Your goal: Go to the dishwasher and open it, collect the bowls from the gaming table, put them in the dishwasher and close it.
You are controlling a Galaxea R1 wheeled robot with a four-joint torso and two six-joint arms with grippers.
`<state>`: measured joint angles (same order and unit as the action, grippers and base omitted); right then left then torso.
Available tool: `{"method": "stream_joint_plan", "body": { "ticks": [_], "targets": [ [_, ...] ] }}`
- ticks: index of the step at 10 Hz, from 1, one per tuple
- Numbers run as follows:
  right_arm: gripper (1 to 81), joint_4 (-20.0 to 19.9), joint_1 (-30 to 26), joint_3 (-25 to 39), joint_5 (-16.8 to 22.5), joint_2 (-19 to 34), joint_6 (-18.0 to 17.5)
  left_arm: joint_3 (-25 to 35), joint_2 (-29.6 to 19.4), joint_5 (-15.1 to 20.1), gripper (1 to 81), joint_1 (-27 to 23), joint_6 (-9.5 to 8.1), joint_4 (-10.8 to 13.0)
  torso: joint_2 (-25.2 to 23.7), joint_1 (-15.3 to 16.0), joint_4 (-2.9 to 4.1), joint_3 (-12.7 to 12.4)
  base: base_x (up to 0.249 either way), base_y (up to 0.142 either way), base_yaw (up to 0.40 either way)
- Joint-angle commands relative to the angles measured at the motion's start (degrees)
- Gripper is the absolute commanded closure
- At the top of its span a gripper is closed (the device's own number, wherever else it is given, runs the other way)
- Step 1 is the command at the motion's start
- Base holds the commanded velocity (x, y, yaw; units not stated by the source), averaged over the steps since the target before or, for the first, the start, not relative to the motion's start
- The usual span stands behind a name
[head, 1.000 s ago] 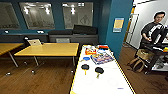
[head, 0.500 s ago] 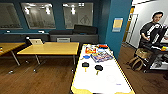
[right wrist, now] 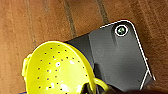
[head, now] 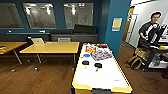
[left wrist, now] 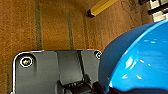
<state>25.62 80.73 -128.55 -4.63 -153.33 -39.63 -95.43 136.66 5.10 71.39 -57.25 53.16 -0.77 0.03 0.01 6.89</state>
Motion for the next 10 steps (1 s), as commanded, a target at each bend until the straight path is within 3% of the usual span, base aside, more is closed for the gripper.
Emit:
{"method": "stream_joint_plan", "body": {
  "ticks": [1, 3, 10],
  "targets": [
    [81.1, 1.8, -2.5, -0.2, 1.9, 0.7, 0.2, -1.2, 0.2, -0.7, 81.1, -1.9, 0.03, 1.5, 0.0, 0.0, 0.0, 0.0, -0.137, 0.0, 0.0],
    [81.1, 2.2, -2.3, -1.1, 2.0, 0.1, 0.2, -4.4, 1.5, -3.4, 81.1, -0.5, 0.12, 1.5, 0.0, 0.0, 0.0, 0.0, -0.137, 0.0, 0.0],
    [81.1, 3.7, -1.6, -4.5, 2.1, -1.6, 0.2, -9.0, 4.2, -3.6, 81.1, 1.7, 0.47, 1.5, 0.0, 0.0, 0.0, 0.0, -0.139, 0.0, 0.0]
  ]
}}
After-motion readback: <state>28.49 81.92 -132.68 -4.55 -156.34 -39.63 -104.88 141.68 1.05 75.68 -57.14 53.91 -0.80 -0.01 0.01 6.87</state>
